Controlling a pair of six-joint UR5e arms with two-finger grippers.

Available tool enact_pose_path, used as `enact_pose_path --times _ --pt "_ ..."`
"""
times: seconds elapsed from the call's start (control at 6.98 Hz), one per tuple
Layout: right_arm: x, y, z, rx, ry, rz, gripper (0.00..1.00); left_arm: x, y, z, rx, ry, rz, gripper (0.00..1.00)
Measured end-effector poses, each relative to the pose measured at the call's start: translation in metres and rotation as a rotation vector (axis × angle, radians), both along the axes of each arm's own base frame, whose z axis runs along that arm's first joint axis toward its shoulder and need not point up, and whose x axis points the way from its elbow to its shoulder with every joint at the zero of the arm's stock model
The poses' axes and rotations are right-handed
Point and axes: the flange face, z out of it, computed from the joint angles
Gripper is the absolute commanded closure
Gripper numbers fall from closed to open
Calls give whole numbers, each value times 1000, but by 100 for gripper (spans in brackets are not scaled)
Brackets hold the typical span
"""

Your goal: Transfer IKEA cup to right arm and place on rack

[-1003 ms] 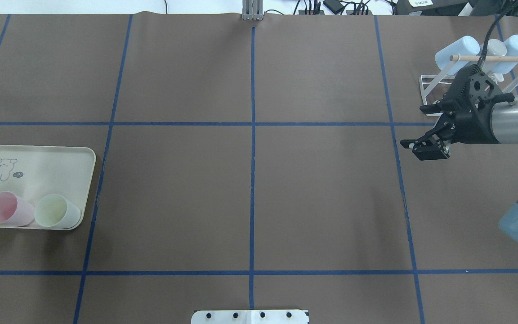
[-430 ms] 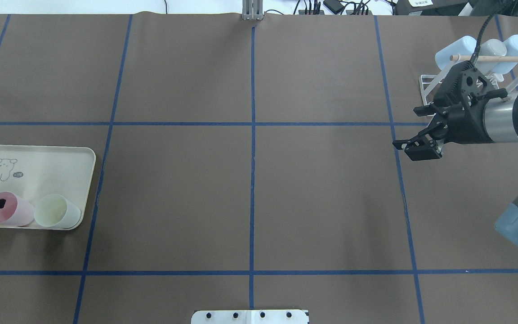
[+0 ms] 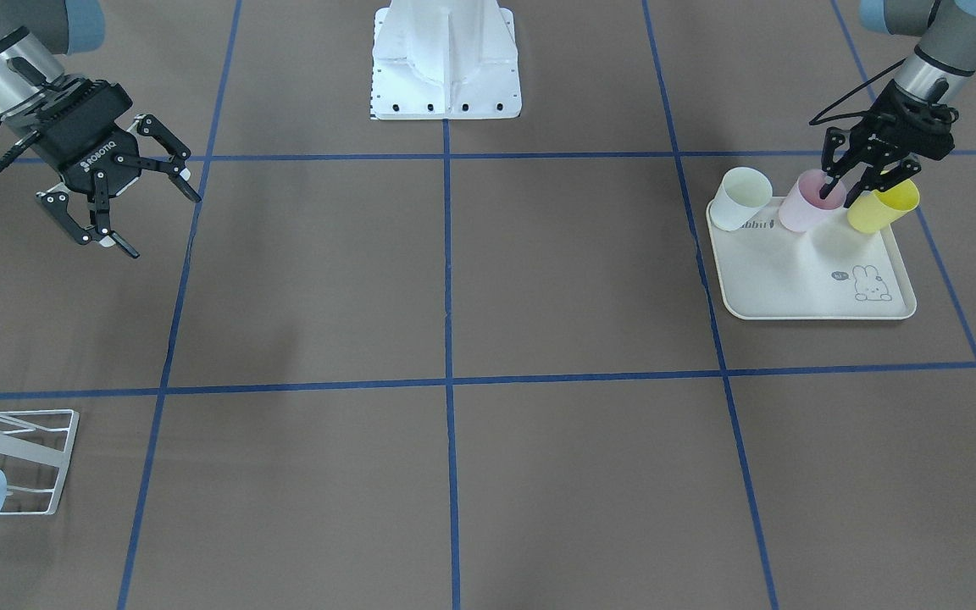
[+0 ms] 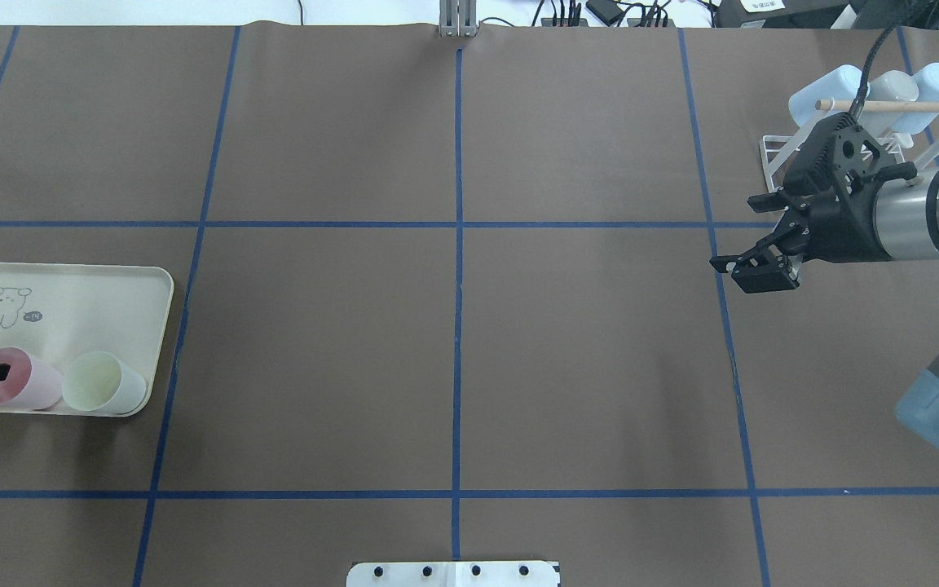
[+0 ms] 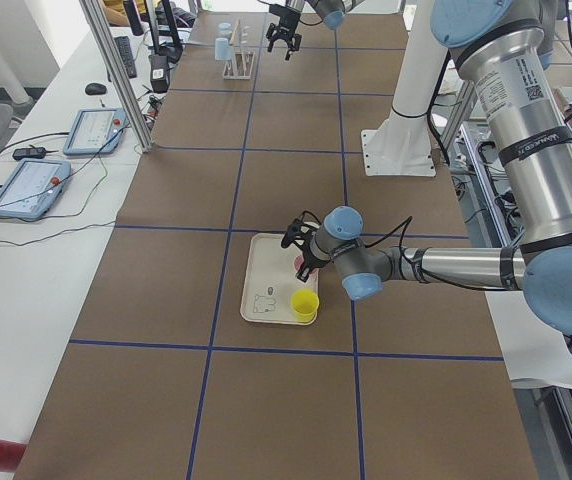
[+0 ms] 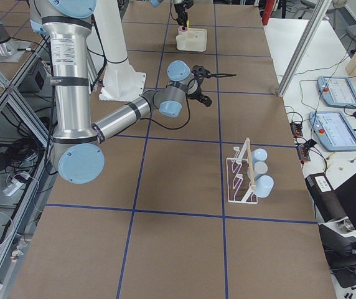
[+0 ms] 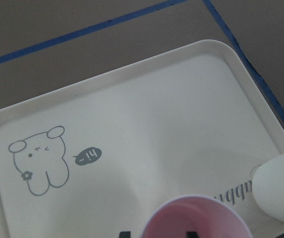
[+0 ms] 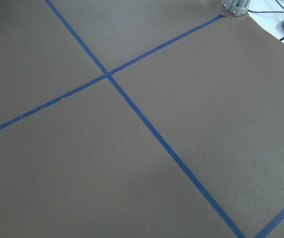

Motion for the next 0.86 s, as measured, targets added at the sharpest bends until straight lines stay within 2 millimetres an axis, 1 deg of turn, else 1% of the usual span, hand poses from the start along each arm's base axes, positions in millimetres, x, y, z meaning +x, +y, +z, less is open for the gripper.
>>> enact_pose_path --times 0.14,0.29,0.57,0.72,0.86 --pt "-1 0 0 0 0 -2 1 0 0 0 1 1 0 98" --pt "-1 1 0 0 0 -3 1 0 0 0 3 2 0 100" --pt "-2 1 -1 9 -2 -3 1 -5 0 -5 9 13 -9 100" --pt "-3 0 -5 17 -7 -6 0 -14 -3 -11 17 23 -28 100" --pt "-8 0 -9 28 -14 -14 1 -33 -11 -23 24 46 -62 100"
